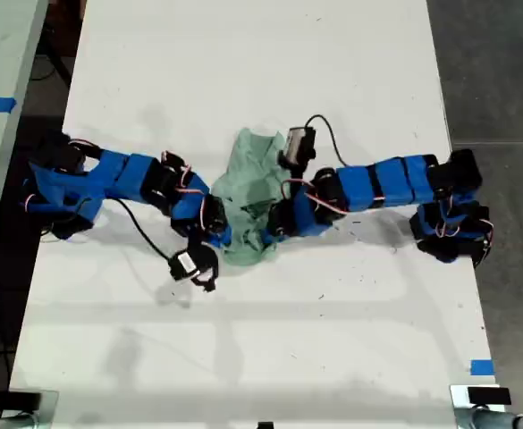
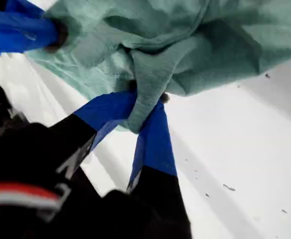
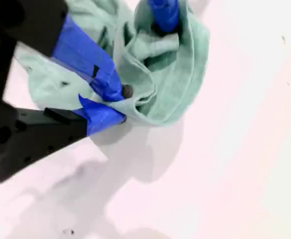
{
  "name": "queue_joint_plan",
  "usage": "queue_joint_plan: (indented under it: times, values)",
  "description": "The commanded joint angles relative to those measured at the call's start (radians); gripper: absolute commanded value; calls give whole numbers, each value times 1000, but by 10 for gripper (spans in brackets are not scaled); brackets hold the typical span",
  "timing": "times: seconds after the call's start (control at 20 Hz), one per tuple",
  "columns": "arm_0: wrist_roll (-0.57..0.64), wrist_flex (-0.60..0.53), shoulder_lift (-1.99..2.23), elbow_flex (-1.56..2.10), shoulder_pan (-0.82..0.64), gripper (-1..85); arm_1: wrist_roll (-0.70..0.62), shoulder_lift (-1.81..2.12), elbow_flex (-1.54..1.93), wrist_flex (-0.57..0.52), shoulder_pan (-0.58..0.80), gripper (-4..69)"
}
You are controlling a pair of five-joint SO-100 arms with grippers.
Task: Fold t shirt
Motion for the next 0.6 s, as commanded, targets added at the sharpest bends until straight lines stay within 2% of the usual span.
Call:
queue_joint_plan:
  times: [0.0, 0.2, 0.4, 0.5, 0.55]
  values:
    - [72, 23, 118, -14, -207, -1, -63, 124, -18, 26, 163, -9]
    - [195, 12, 80, 2, -485, -1, -150, 121, 5, 38, 362, -10]
    - [290, -48, 5, -23, -653, -1, -242, 94, 25, 41, 503, 2]
    - [272, -84, -3, -23, -681, 117, -275, 80, 23, 40, 540, 238]
    - [259, -98, -3, -29, -686, 168, -276, 83, 20, 52, 560, 292]
